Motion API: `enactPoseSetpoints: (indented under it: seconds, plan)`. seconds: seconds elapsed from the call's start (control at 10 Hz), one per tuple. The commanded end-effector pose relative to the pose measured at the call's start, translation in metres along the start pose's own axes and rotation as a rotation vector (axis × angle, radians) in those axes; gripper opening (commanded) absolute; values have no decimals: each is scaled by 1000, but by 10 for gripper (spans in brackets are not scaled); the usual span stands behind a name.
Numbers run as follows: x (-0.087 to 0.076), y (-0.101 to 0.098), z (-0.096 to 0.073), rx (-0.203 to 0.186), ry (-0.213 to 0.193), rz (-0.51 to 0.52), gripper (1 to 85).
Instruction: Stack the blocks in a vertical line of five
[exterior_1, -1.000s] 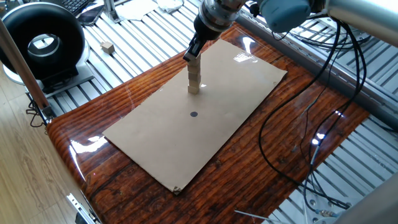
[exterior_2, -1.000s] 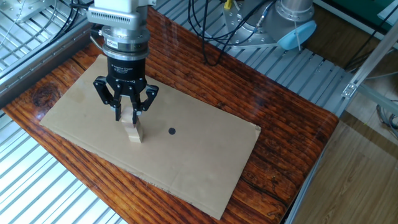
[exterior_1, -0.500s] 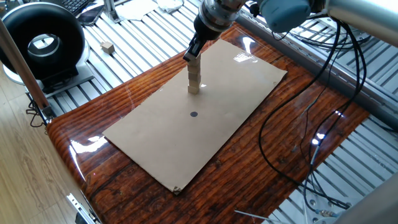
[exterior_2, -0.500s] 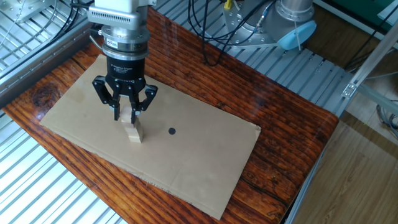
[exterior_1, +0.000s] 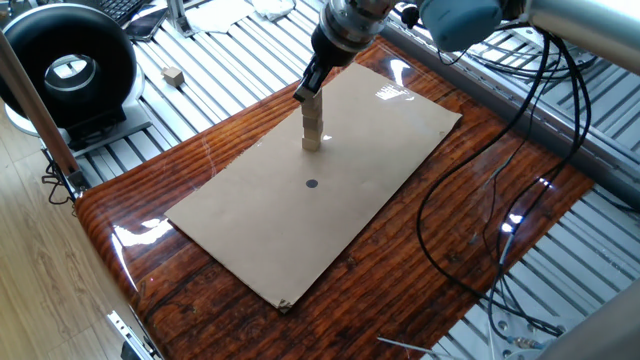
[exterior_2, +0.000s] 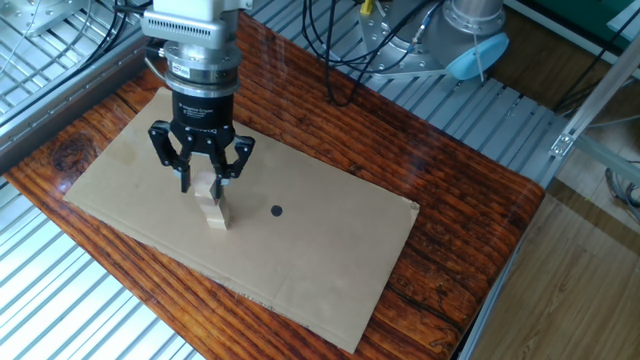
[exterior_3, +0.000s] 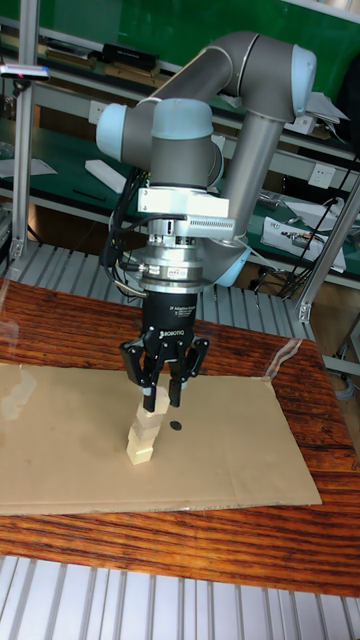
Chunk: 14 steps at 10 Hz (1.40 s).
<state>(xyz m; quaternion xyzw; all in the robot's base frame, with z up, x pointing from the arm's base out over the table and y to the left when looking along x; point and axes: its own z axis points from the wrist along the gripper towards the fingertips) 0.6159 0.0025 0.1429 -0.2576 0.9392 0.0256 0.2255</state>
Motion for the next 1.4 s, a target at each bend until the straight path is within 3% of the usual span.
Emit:
enactPoseSetpoints:
  seconds: [0.0, 0.1, 0.3, 0.4, 0.5, 0.7, 0.8, 0.9, 1.0, 1.3]
  plan:
    - [-3, 2, -2, -12, -13, -5, 667]
    - [-3, 1, -3, -11, -13, -25, 823]
    - [8, -12, -19, -2, 51, -71, 830]
    - [13, -17, -31, 0, 89, -69, 773]
    - [17, -23, -42, 10, 132, -65, 600]
    - [18, -30, -66, 1, 199, -37, 347]
    - [18, -34, -75, 6, 223, -52, 270]
    - [19, -45, -78, 57, 248, -60, 13]
    - [17, -45, -75, 62, 252, -53, 10]
    - [9, -40, -56, 7, 229, -27, 10]
